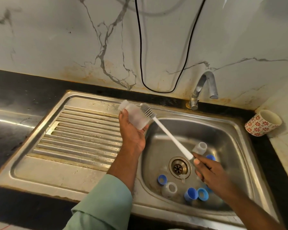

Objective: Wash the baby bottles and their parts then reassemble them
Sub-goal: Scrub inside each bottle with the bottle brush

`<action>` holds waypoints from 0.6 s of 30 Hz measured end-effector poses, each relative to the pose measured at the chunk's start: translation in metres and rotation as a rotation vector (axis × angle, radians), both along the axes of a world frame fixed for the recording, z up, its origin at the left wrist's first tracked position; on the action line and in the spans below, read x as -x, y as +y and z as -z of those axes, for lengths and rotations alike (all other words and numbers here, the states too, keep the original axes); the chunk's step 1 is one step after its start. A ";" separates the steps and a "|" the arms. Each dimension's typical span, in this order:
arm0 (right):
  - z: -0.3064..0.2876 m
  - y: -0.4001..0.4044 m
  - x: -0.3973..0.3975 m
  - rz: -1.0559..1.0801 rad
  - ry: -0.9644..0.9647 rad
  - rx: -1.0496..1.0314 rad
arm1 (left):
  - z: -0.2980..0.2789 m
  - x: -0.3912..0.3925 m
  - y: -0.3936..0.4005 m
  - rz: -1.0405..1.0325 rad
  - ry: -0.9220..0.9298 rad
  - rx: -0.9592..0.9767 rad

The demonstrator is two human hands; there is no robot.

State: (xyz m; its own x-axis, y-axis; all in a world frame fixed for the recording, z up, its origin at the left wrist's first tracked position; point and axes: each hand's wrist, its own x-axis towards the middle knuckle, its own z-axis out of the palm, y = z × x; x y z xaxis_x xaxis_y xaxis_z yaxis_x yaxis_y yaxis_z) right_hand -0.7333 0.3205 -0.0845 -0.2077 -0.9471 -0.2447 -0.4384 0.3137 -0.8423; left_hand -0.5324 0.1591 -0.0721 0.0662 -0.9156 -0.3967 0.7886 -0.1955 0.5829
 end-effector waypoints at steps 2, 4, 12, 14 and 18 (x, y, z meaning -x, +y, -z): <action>0.001 -0.003 -0.007 -0.041 -0.005 0.022 | -0.002 0.003 -0.001 -0.001 -0.074 -0.043; 0.000 -0.009 -0.015 -0.068 0.020 0.058 | -0.005 0.008 -0.004 -0.021 -0.174 -0.097; -0.019 -0.015 -0.023 -0.221 0.212 0.084 | -0.015 0.017 -0.014 -0.087 -0.361 -0.203; -0.017 -0.022 -0.024 -0.169 0.222 0.105 | -0.017 0.023 -0.013 -0.057 -0.357 -0.182; -0.016 -0.013 -0.022 -0.122 0.213 0.101 | -0.021 0.014 -0.030 -0.143 -0.312 -0.172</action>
State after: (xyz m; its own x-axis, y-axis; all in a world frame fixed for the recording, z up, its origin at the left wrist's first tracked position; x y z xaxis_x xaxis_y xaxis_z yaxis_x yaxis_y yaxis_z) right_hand -0.7109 0.3075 -0.0684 -0.1277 -0.9857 -0.1103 -0.6388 0.1668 -0.7511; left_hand -0.5461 0.1289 -0.0513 0.3306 -0.8100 -0.4843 0.6047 -0.2121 0.7677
